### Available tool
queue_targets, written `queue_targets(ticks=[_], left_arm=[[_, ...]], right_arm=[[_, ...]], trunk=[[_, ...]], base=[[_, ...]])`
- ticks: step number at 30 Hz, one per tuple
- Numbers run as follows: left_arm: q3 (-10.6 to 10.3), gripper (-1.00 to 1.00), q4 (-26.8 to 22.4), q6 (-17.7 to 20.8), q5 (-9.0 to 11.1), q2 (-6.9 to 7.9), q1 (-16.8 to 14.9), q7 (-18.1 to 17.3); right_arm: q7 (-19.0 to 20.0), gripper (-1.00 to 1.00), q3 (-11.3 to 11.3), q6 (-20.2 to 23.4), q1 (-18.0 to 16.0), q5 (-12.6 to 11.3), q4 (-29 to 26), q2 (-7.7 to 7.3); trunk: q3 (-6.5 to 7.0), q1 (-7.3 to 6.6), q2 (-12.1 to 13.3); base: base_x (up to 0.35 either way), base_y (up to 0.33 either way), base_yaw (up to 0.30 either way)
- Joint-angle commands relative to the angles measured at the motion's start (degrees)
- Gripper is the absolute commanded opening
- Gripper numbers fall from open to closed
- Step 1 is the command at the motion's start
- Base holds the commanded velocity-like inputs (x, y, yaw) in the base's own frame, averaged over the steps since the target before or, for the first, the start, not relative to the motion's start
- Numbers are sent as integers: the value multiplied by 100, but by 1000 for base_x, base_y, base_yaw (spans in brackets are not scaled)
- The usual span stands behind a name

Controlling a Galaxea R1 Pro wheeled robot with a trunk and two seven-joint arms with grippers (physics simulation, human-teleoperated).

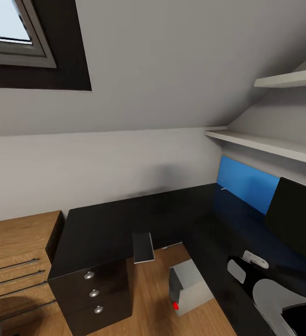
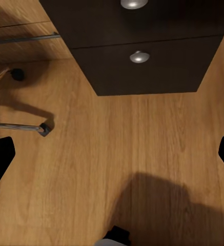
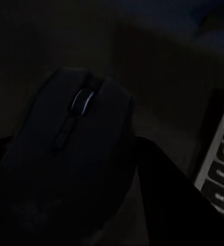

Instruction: In the bedroom, organize the workspace by keeping the computer under the desk, ensuring the monitor is on the desk, placing the keyboard on the desk next to the monitor, placing the mouse on the desk next to the keyboard, moving the folder from the swivel chair onto the desk next to the mouse, stacking the notebook on top of the folder with the pen on top of the notebook, and positioning the swivel chair next to the desk.

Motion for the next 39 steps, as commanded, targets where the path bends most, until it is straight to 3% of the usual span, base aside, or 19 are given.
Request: queue_targets(ticks=[1, 4, 5, 8, 25, 39], left_arm=[[-41, 100, -10, -38, 61, 5, -9, 35], [-33, 100, -43, -38, 60, 5, -9, 38], [-17, 100, -78, -38, 61, 6, -9, 43], [-7, 100, -97, -38, 72, 8, -9, 47], [-3, 100, -113, -38, 87, 6, -9, 65], [-3, 100, -113, -38, 96, 5, -9, 74]], right_arm=[[-21, -100, 14, -5, -4, -102, -2, -93], [-9, -100, -174, -67, -3, -241, 1, -211], [-4, -100, -373, -167, -3, -345, 7, -260], [-2, -100, -516, -235, -2, -401, 7, -285], [-7, -100, -568, -264, 0, -421, -2, -294], [7, -100, -547, -454, 0, -415, 17, -301]], trunk=[[-12, 3, -11], [-12, 3, -11], [-12, 3, -11], [-12, 3, -11], [-12, 3, -11], [-263, 310, -573]], base=[[0, 0, 0], [0, 0, 0], [0, 0, 0], [0, 0, 0], [0, 0, 0], [0, 0, 0]])
